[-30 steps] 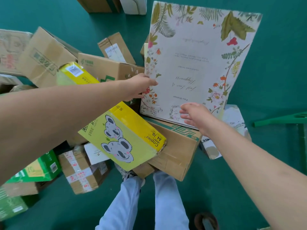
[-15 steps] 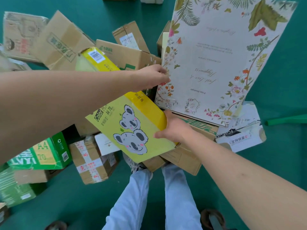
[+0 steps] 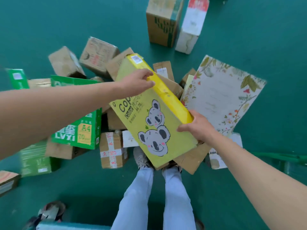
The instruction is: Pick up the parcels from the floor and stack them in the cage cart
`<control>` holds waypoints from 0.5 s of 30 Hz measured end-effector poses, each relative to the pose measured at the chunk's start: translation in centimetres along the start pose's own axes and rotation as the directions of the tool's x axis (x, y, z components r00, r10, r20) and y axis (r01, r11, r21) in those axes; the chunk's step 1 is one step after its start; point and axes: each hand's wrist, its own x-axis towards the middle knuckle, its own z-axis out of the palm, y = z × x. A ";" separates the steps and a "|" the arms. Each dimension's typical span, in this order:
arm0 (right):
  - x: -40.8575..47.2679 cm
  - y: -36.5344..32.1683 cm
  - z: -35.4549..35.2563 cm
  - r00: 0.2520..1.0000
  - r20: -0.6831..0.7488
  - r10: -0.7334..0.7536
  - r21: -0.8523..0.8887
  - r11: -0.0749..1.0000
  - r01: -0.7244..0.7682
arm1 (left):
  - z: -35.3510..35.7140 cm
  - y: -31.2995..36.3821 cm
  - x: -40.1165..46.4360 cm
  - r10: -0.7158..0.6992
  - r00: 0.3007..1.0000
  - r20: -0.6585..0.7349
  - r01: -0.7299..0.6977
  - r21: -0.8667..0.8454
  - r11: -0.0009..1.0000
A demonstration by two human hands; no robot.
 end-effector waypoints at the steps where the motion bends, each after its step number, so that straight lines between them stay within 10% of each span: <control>1: -1.7 -1.6 -0.5 1.000 -0.005 -0.007 0.039 0.999 0.007 | -1.8 0.4 -2.3 -0.003 0.999 -0.038 0.003 -0.007 1.000; 15: -23.8 -21.6 1.8 0.953 0.237 -0.190 0.263 0.957 0.125 | -14.3 -4.7 -43.4 -0.415 0.876 -0.244 0.299 -0.400 0.866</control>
